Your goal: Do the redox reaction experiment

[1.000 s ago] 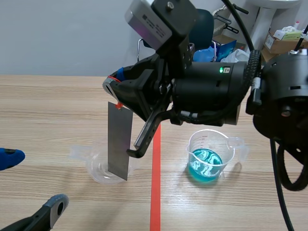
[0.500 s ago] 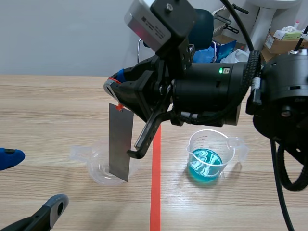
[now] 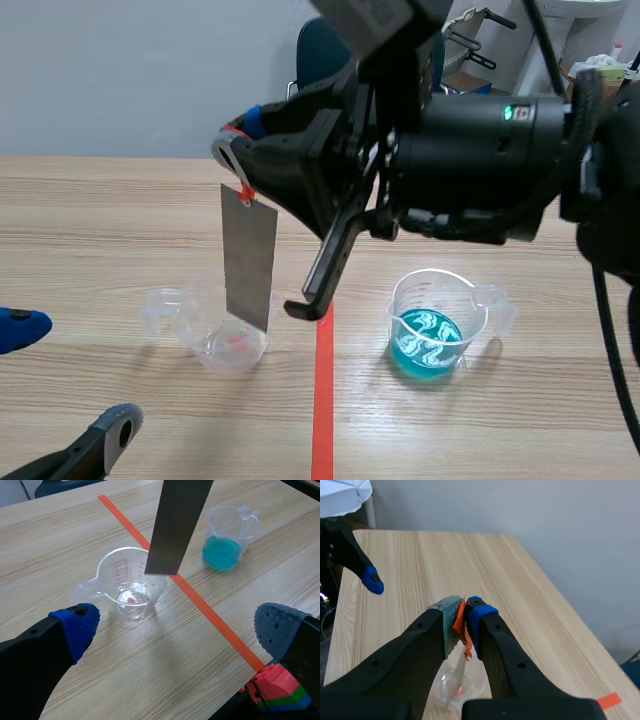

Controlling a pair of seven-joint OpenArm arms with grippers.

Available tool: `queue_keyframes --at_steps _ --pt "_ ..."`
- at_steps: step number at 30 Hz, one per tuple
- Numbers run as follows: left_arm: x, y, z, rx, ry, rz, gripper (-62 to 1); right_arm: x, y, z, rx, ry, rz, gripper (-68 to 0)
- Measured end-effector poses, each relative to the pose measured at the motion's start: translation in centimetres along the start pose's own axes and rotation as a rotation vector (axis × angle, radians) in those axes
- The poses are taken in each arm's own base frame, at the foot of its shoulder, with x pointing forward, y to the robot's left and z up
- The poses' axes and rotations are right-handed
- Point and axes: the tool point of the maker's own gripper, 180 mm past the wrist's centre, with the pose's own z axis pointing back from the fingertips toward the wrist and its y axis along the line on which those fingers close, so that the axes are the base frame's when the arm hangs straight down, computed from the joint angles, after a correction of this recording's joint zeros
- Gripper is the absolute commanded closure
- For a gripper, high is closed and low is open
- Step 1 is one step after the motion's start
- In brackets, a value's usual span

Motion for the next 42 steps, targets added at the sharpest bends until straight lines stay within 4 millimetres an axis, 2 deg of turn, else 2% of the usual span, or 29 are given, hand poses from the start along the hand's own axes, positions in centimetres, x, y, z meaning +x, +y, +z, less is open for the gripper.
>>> queue_keyframes --at_steps 5,12,16,25,35,42 --pt "0.0 0.0 0.0 0.0 0.001 0.0 -62.3 3.2 0.1 0.8 0.003 -0.071 0.06 -1.7" --pt "0.0 0.0 0.0 0.0 0.0 0.0 -62.3 5.7 0.0 2.3 -0.008 -0.122 0.103 -1.7" --pt "0.0 0.0 0.0 0.0 0.0 0.0 -62.3 6.0 0.3 3.2 0.019 -0.124 0.107 -1.7" --pt "0.0 0.0 0.0 0.0 0.0 0.0 -62.3 6.3 -0.4 4.5 0.036 -0.105 0.126 -1.7" --pt "0.0 0.0 0.0 0.0 0.0 0.0 -62.3 6.7 -1.3 4.1 0.019 -0.103 0.153 -1.7" --pt "0.0 0.0 0.0 0.0 0.0 0.0 -62.3 5.6 -2.3 3.0 -0.025 -0.102 0.115 -1.7"
